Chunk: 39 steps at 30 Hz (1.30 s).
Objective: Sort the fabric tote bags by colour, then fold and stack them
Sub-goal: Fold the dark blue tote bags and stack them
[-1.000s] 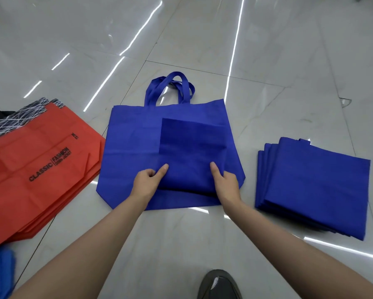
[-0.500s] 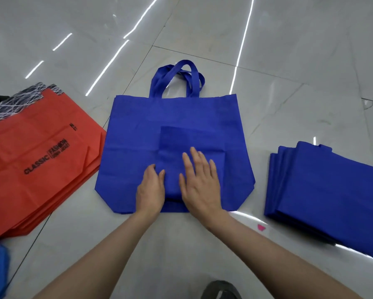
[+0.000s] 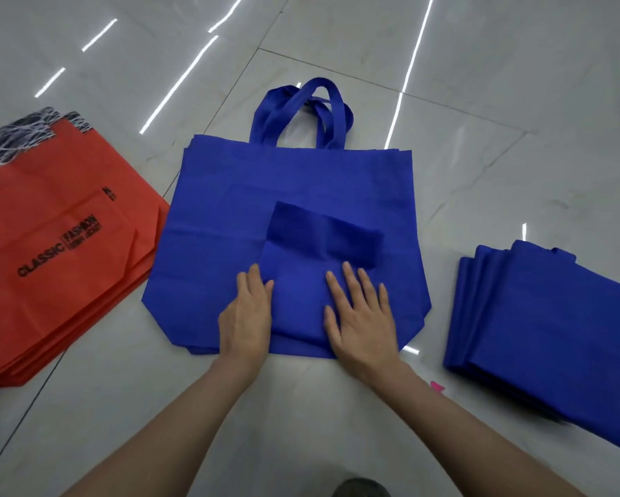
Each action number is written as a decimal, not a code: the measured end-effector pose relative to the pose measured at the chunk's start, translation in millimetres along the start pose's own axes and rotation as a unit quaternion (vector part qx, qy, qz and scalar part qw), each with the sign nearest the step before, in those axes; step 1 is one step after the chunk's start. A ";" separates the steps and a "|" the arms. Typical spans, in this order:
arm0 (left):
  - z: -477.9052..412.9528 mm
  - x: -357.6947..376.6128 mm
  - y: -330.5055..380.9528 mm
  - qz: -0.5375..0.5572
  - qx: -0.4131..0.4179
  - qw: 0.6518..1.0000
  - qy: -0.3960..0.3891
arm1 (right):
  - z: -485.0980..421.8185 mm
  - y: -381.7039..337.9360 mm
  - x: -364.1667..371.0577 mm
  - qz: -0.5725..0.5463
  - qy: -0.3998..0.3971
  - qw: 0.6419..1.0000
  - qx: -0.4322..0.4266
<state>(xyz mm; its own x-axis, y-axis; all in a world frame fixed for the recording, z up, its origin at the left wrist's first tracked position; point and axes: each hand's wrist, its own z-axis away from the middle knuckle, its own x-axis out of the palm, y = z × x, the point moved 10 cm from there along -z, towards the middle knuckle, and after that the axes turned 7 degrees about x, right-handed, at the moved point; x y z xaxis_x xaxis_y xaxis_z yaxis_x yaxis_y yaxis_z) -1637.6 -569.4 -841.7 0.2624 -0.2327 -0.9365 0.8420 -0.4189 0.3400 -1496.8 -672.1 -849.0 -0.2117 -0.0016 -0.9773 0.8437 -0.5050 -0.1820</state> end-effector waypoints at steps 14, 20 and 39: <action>-1.5 -3.2 3.0 -0.070 -0.007 0.994 0.085 | -57.4 -17.3 -9.3 0.086 0.010 0.993 0.081; 3.4 14.7 -1.9 -0.063 -0.012 0.996 0.060 | -57.2 -57.2 -0.5 0.065 0.031 0.985 -0.154; 17.1 -23.1 -26.8 0.469 -0.140 0.871 -0.032 | -15.4 -1.1 -25.1 -0.196 -0.024 0.970 0.141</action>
<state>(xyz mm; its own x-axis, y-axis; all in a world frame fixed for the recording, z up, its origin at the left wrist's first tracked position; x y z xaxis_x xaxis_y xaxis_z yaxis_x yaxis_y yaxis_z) -1674.3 -567.9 -827.7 0.8775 -0.4103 -0.2482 0.3559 0.2104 0.9106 -1484.9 -658.3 -825.9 -0.5173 0.2025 -0.8315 0.5258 -0.6913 -0.4955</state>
